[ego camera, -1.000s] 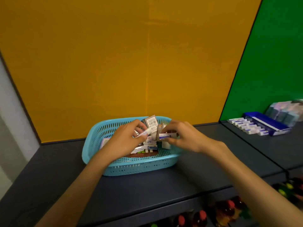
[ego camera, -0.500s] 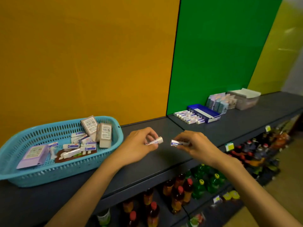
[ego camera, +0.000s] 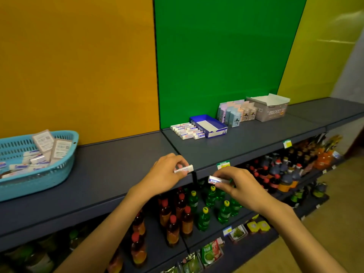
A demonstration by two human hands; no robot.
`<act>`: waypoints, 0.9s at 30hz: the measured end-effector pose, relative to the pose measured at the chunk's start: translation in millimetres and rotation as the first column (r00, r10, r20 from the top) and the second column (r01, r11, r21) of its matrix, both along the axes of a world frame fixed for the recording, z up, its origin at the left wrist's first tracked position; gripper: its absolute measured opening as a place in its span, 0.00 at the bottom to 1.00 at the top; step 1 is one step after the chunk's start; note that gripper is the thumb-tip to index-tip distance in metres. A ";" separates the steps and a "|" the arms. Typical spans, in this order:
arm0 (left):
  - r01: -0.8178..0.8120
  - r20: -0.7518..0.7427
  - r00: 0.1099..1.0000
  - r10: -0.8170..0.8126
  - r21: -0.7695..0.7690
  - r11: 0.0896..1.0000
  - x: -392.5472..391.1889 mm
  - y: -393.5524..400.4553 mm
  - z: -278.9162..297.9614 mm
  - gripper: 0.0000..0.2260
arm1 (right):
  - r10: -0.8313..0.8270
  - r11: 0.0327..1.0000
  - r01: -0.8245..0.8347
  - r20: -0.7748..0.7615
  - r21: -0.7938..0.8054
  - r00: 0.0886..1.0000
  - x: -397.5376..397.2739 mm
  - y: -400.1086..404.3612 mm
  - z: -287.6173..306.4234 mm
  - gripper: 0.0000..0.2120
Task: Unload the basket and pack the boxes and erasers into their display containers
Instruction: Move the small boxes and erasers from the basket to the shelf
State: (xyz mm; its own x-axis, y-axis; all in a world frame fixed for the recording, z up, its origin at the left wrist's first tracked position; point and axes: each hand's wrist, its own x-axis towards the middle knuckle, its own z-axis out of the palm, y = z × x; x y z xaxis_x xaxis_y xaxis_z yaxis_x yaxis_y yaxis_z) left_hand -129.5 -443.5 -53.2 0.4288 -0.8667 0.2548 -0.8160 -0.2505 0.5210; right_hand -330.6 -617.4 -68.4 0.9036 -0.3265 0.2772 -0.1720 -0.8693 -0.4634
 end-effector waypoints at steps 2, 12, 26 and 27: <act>-0.028 0.009 1.000 0.028 0.004 1.000 -0.6 -19.4 -5.4 0.05 | 0.003 1.000 -0.003 0.008 0.010 1.000 -5.0 -18.5 -2.9 0.07; -0.173 0.088 0.981 0.171 0.009 0.985 60.3 -111.5 -15.9 0.03 | 0.049 0.999 -0.049 0.023 0.001 0.999 41.2 -110.0 -15.2 0.08; -0.280 0.290 0.925 0.243 0.093 0.955 136.3 -210.7 -42.1 0.11 | 0.160 0.930 -0.154 -0.010 -0.333 0.987 170.7 -200.7 3.2 0.08; -0.295 0.304 0.919 0.250 0.110 0.949 138.3 -213.1 -43.9 0.12 | 0.155 0.920 -0.144 0.002 -0.364 0.988 177.6 -203.3 2.5 0.08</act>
